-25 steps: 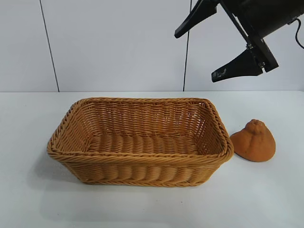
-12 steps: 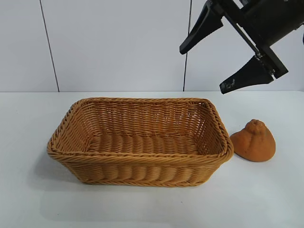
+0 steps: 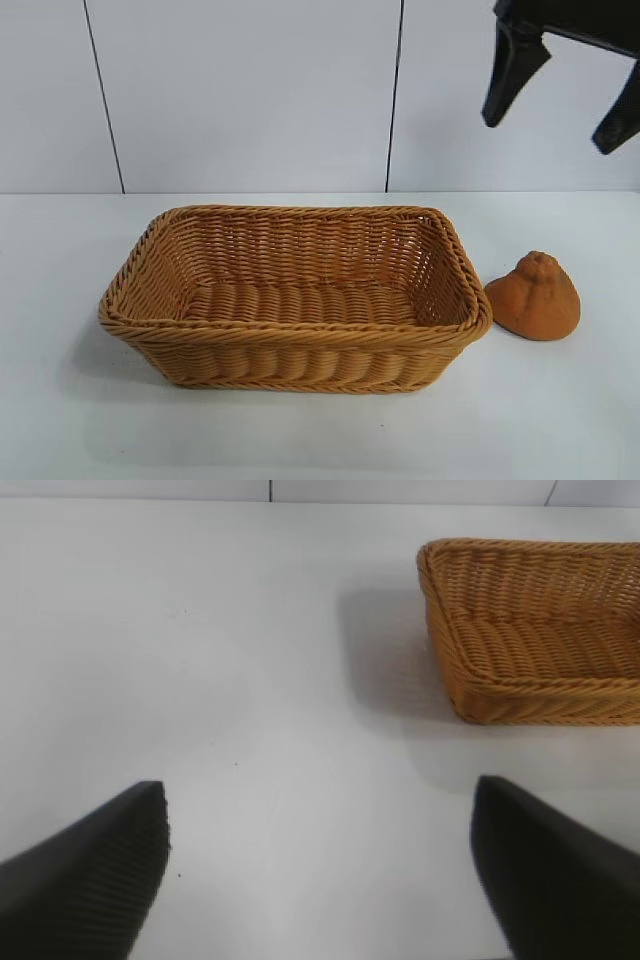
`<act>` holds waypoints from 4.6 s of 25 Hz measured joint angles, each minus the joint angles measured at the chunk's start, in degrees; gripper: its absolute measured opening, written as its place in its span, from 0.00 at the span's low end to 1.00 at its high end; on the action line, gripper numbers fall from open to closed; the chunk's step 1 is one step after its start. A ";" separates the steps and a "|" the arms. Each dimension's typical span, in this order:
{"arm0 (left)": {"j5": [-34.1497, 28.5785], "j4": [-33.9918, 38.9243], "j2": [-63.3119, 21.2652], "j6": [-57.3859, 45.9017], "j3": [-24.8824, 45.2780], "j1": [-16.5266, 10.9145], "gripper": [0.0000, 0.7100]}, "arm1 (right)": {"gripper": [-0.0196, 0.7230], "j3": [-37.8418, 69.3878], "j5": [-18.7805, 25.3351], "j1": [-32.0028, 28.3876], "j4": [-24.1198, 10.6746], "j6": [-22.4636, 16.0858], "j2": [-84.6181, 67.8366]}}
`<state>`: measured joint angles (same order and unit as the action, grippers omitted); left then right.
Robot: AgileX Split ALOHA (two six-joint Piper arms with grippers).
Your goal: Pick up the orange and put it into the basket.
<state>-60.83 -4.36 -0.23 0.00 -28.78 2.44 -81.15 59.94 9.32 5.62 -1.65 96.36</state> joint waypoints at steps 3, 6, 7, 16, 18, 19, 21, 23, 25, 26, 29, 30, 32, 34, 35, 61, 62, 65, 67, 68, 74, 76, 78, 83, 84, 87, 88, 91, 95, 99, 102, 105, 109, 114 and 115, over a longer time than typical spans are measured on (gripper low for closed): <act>0.00 0.00 0.00 -0.34 0.00 0.00 0.83 | 0.95 -0.11 0.07 -2.60 -0.48 -0.44 1.60; 0.00 0.00 0.00 -0.34 0.00 0.00 0.83 | 0.95 -0.11 -0.11 -5.17 3.62 1.65 4.67; 0.00 0.00 0.00 -0.34 0.00 0.00 0.83 | 0.95 -0.11 -0.34 -5.74 5.14 2.90 5.88; 0.00 0.00 0.00 -0.34 0.00 0.00 0.82 | 0.95 -0.15 -8.00 -5.90 7.56 2.77 18.33; 0.00 0.00 0.00 -0.34 0.00 0.00 0.82 | 0.95 -0.15 -8.87 -5.90 7.27 2.05 20.47; 0.00 0.00 0.00 -0.34 0.00 0.00 0.82 | 0.95 -0.15 -9.23 -5.90 7.03 1.65 21.64; 0.00 0.00 0.00 0.00 0.00 0.00 0.82 | 0.95 -0.15 -9.54 -5.90 6.79 1.24 23.73; 0.00 0.00 0.00 -0.34 0.00 0.00 0.82 | 0.95 -0.15 -9.54 -5.90 6.71 1.09 25.23; 0.00 0.00 0.00 -0.34 0.00 0.00 0.82 | 0.90 -0.15 -9.50 -5.90 6.71 1.09 26.16; 0.00 0.00 0.00 -0.34 0.00 0.00 0.82 | 0.82 -0.15 -9.50 -5.90 6.71 1.09 26.22; 0.00 0.00 0.00 -0.34 0.00 0.00 0.82 | 0.43 -0.15 -9.20 -5.90 6.71 1.09 26.22; 0.00 0.00 0.00 0.00 0.00 0.00 0.82 | 0.30 -0.15 -9.03 -5.90 6.71 1.09 26.16; -0.11 0.00 0.00 -0.34 0.00 0.00 0.82 | 0.09 -0.24 -8.12 -5.90 6.71 1.09 25.46; -0.05 0.00 0.00 -0.34 0.00 0.00 0.82 | 0.08 -0.32 -7.80 -5.90 6.71 1.14 24.16; -0.05 0.00 0.00 0.00 0.00 0.00 0.82 | 0.08 -0.32 -7.64 -5.90 6.71 1.14 23.28; -0.05 0.05 0.00 -0.34 0.00 0.00 0.82 | 0.08 -0.32 -15.02 15.34 17.21 1.25 4.03; -0.05 0.05 0.00 -0.34 0.00 0.00 0.82 | 0.08 -0.32 -16.11 17.10 17.42 1.10 4.87; -0.05 0.05 0.00 -0.34 0.00 0.00 0.82 | 0.08 -0.32 -18.55 21.05 17.52 0.96 8.24; -0.05 0.05 0.00 -0.34 0.00 0.00 0.82 | 0.08 -0.26 -20.07 22.73 17.52 0.88 10.95; -0.05 0.05 0.00 0.00 0.00 0.00 0.82 | 0.08 -0.26 -20.99 23.39 17.52 0.88 12.09; -0.05 0.05 0.00 -0.34 0.00 0.00 0.82 | 0.08 -0.26 -24.52 24.08 17.71 0.84 18.66; -0.05 0.05 0.00 -0.34 0.00 0.00 0.82 | 0.08 -0.13 -24.57 24.08 17.66 0.84 19.69; -0.05 0.05 0.00 -0.34 0.00 0.00 0.82 | 0.08 -0.06 -24.83 24.08 17.66 0.84 20.39; -0.05 0.05 0.00 -0.34 0.00 0.00 0.82 | 0.14 -0.06 -25.72 24.08 17.51 0.89 20.71; -0.05 0.05 0.00 -0.34 0.00 0.00 0.82 | 0.21 -0.06 -25.72 24.08 17.51 0.89 20.71; -0.05 0.05 0.00 -0.34 0.00 0.00 0.82 | 0.52 -0.06 -24.84 24.08 17.41 1.09 20.71; -0.05 0.05 0.00 -0.34 0.00 0.00 0.82 | 0.66 -0.06 -24.36 24.08 17.19 1.09 20.71; -0.05 0.05 0.00 -0.34 0.00 0.00 0.82 | 0.89 -0.06 -22.26 24.08 16.45 1.09 20.71; -0.05 0.05 0.00 -0.34 0.00 0.00 0.82 | 0.94 -0.06 -18.82 24.08 16.12 1.09 20.71; -0.05 0.05 0.00 -0.34 0.00 0.00 0.82 | 0.96 -0.80 -15.74 24.02 14.98 0.96 19.33; -0.05 0.05 0.00 -0.34 0.00 0.00 0.82 | 0.96 -5.78 -9.90 23.34 11.91 -0.51 18.61; -0.05 0.05 0.00 -0.34 0.00 0.00 0.82 | 0.96 -13.59 0.56 22.38 6.08 -2.12 18.41; -0.05 0.05 0.00 -0.34 0.00 0.00 0.82 | 0.96 -22.76 8.44 20.44 -3.46 -3.96 18.07; -0.05 0.05 0.00 -0.34 0.00 0.00 0.82 | 0.96 -25.01 9.09 14.13 -6.21 -4.72 18.07; -0.05 0.11 0.00 -0.34 0.00 0.00 0.82 | 0.96 -25.01 9.21 12.43 -6.71 -4.65 18.07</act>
<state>-60.88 -4.26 -0.23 -0.34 -28.78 2.44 -106.16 69.16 21.75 -1.09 -6.30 114.43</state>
